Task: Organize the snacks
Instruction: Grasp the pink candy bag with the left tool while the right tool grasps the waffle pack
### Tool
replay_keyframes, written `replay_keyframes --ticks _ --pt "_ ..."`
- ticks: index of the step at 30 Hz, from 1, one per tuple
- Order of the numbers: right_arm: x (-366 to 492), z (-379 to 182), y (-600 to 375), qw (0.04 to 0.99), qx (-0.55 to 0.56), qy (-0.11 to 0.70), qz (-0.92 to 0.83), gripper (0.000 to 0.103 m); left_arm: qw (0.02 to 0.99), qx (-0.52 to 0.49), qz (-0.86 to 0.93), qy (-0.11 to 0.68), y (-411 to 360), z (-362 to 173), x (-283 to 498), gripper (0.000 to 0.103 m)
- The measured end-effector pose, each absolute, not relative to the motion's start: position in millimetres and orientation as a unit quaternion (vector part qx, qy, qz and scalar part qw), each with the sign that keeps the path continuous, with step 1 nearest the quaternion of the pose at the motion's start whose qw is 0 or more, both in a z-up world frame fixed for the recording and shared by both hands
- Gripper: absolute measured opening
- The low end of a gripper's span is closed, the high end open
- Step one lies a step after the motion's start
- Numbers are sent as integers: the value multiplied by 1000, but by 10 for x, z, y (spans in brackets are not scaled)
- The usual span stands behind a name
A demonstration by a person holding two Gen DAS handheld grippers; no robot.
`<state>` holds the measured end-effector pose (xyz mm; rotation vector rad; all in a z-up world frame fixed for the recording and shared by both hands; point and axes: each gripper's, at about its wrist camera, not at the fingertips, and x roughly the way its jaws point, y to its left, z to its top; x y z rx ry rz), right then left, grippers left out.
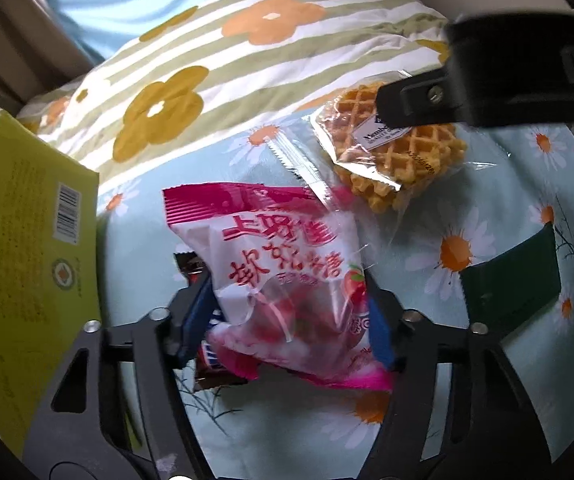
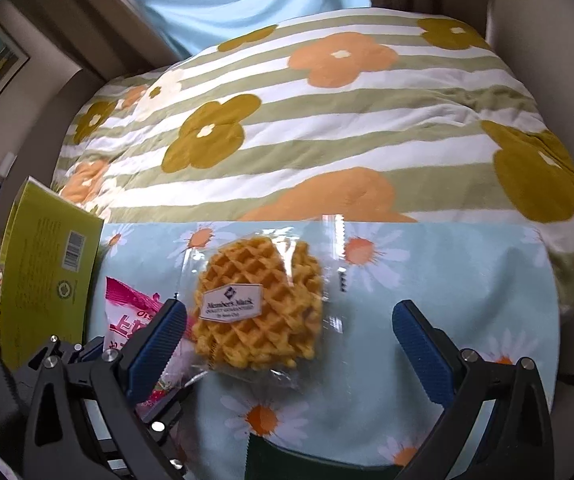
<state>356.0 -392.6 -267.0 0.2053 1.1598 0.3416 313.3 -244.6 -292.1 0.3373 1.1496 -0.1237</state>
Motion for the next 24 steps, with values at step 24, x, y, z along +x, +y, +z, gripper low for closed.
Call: replay_keyframes --ticks 24 --pt "3434 -2911 -3358 833 -98 516 172 69 830 169 -48 529 -2292 -2775 2983 48"
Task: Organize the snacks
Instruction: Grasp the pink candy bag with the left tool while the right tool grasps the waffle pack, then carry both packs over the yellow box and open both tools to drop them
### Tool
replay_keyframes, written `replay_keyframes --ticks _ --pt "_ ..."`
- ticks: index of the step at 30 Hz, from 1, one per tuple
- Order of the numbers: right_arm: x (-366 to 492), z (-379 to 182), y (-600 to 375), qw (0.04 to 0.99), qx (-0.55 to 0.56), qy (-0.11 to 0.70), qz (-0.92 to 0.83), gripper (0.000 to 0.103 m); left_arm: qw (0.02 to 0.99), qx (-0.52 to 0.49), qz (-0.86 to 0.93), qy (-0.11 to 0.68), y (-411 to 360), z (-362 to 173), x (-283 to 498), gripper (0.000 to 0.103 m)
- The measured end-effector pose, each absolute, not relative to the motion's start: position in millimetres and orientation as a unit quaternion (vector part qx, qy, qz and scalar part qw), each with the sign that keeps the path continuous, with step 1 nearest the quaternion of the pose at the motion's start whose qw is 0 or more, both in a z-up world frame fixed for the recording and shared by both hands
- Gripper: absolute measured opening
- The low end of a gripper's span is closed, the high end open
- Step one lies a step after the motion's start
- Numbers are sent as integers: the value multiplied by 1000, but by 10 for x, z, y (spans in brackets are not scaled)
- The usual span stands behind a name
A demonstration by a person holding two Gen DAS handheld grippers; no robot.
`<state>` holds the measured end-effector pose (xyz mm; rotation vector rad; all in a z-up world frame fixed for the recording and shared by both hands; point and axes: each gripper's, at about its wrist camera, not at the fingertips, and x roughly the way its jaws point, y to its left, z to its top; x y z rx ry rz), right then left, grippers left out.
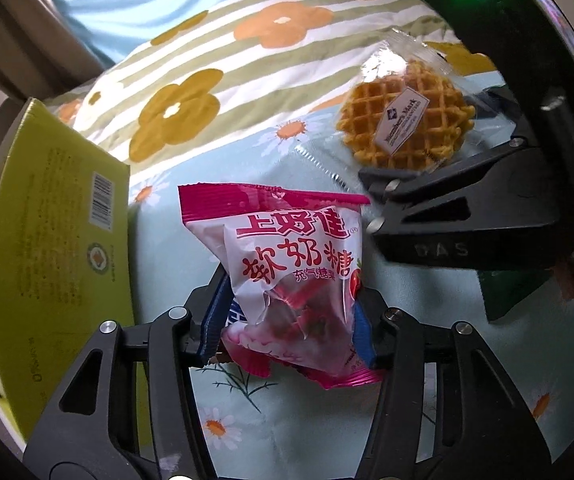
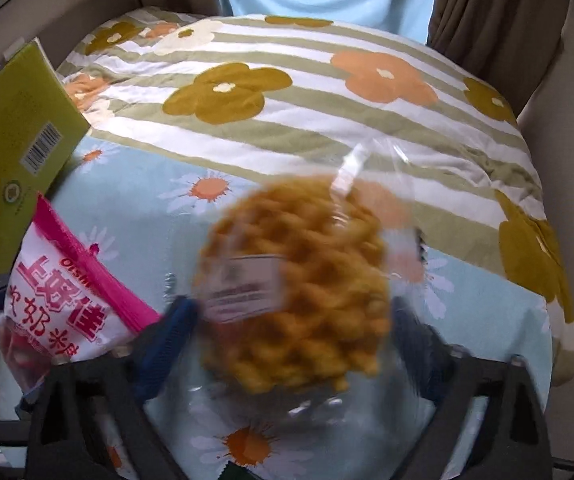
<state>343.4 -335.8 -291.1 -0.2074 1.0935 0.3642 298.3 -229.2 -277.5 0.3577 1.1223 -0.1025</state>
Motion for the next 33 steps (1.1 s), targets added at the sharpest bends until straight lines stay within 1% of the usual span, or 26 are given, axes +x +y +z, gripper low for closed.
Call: replay_keyframes --ticks 1,3,6,12,17,25,33 --pt "3420 -2892 -3367 835 -97 512 175 54 831 170 -48 527 -2293 -2758 2978 48" --pt "3412 -2849 -3404 835 -81 513 183 48 832 169 -49 525 -2290 -2748 2970 48" --pt "3377 -2833 -3421 838 -72 510 180 45 832 164 -51 527 -2274 -2740 2962 48" --pt "3252 -2691 -3442 846 -56 499 182 44 840 153 -53 518 -2230 -2628 2933 48" --pt "3143 -2377 -3560 858 -29 482 172 44 850 143 -57 503 -2225 -2423 2858 48" --pt "2913 -1626 -3698 882 -5 442 162 44 878 117 -62 459 -2132 -1821 2729 48" --pt "2699 -996 -3499 901 -9 401 166 44 907 92 -51 408 -1703 -1150 2630 48"
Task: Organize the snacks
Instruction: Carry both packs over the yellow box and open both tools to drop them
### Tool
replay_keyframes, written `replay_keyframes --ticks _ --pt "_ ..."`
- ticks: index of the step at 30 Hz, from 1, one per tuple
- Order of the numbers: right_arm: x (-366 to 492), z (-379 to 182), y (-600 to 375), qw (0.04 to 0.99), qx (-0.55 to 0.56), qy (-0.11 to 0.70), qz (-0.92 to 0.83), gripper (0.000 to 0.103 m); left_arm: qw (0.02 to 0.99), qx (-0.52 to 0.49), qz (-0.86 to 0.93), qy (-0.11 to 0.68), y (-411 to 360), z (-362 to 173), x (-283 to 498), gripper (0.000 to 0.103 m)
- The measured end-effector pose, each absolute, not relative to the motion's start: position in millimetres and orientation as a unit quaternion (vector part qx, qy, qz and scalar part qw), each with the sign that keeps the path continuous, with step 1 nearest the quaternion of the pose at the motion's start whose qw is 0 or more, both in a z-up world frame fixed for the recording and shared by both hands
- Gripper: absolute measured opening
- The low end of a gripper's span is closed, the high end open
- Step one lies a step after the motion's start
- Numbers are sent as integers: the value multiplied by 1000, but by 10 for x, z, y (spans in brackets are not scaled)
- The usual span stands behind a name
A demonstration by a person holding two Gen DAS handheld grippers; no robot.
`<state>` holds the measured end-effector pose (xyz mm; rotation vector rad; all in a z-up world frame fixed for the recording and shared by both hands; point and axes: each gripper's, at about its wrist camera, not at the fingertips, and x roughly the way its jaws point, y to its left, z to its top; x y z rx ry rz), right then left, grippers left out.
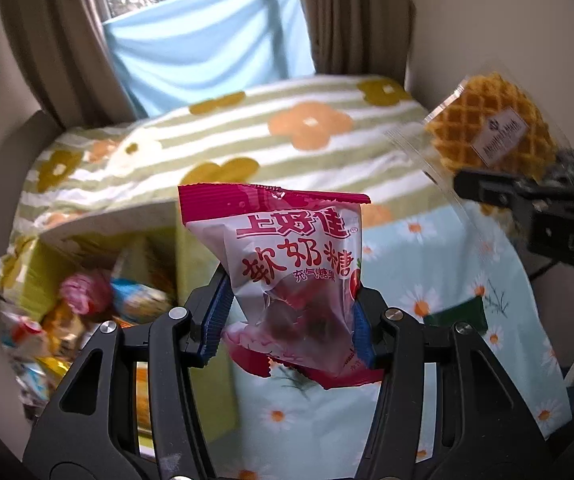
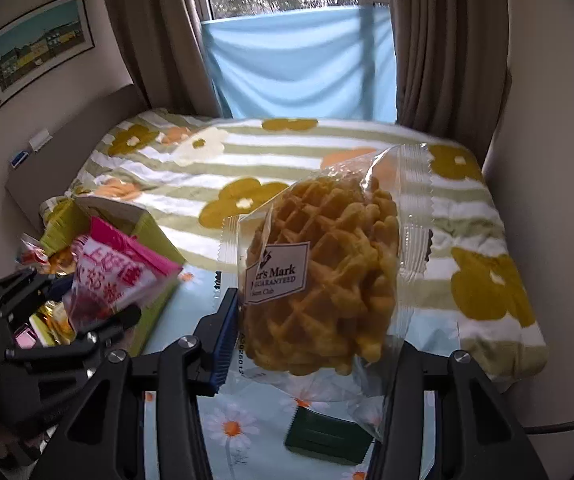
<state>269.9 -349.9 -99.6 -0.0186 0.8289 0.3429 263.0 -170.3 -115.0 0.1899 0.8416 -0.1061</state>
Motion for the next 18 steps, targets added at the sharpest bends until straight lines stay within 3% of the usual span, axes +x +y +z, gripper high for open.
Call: replay_keyframes --ticks 9,18 --pt "2544 -546 -2713 910 -9 371 184 44 923 54 -48 379 -737 -649 2643 48" --pt "2556 -502 -1537 905 -3 370 209 44 916 38 -38 396 529 -522 2801 49"
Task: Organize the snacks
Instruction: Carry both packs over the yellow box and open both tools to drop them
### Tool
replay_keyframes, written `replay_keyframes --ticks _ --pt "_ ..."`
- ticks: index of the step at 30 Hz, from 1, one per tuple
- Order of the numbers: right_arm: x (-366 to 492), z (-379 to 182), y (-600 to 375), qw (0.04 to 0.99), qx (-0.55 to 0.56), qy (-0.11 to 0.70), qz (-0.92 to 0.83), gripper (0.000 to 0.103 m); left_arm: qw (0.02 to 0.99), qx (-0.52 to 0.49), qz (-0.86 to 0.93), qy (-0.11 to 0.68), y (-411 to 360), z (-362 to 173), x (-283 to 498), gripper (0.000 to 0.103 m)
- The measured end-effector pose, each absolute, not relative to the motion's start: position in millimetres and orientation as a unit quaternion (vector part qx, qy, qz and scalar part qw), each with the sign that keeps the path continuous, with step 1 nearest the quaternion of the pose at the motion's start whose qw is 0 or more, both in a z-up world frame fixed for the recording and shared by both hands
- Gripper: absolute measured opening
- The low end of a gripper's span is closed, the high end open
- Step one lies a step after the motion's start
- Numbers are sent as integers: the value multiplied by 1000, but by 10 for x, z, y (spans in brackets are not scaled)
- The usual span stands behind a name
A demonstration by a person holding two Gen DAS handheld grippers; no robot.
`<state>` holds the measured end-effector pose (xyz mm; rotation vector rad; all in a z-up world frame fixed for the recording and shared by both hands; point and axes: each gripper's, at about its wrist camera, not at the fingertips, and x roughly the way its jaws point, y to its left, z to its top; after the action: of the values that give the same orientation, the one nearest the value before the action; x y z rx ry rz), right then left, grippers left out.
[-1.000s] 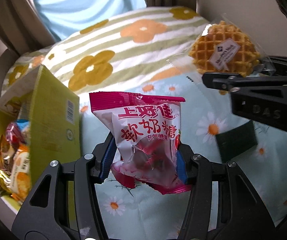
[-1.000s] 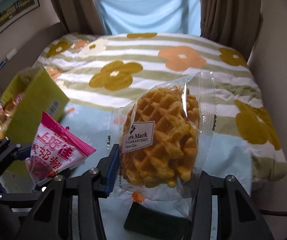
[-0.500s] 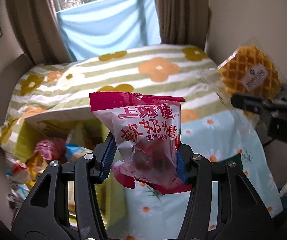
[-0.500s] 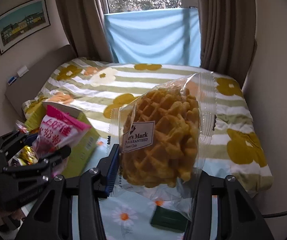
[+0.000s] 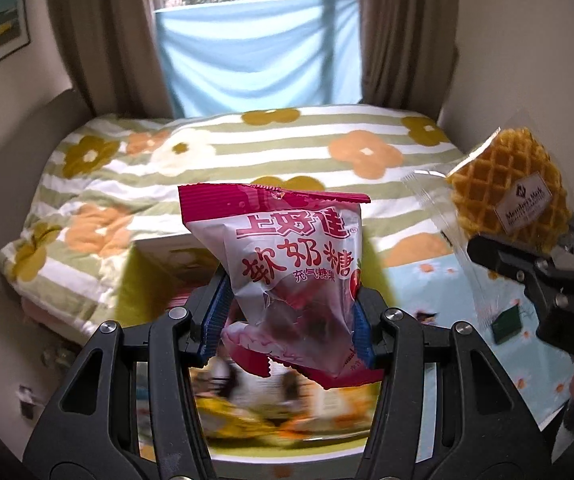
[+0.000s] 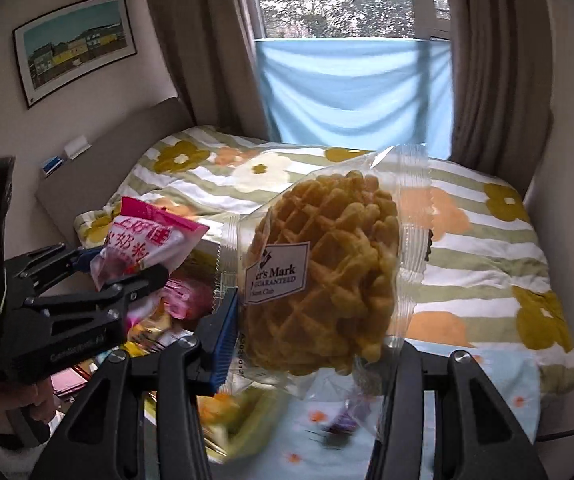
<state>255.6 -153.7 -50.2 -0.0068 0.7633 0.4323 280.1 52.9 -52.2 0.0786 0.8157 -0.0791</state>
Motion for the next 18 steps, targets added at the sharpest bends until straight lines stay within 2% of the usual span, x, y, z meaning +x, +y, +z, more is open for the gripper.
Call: replay_keyframes --ticks 7,13,14,16,17,18 --pt "2653 -764 -841 893 17 395 217 44 903 41 -44 426 1314 -709 3045 49" --pt "2781 -998 -587 877 30 433 205 44 885 37 -61 460 1566 -982 3355 50" --pt "2801 -1027 -578 875 29 438 204 44 881 34 -65 467 1577 -1030 3411 54" --pt "2868 -1091 -558 870 22 449 202 44 879 29 -69 471 1588 -1101 3479 69" --pt "2895 -1126 -562 868 20 453 202 44 880 27 -66 470 1593 -1131 3503 91" --pt "2912 -1147 -550 867 19 455 202 44 881 25 -62 468 1597 -1149 3515 102"
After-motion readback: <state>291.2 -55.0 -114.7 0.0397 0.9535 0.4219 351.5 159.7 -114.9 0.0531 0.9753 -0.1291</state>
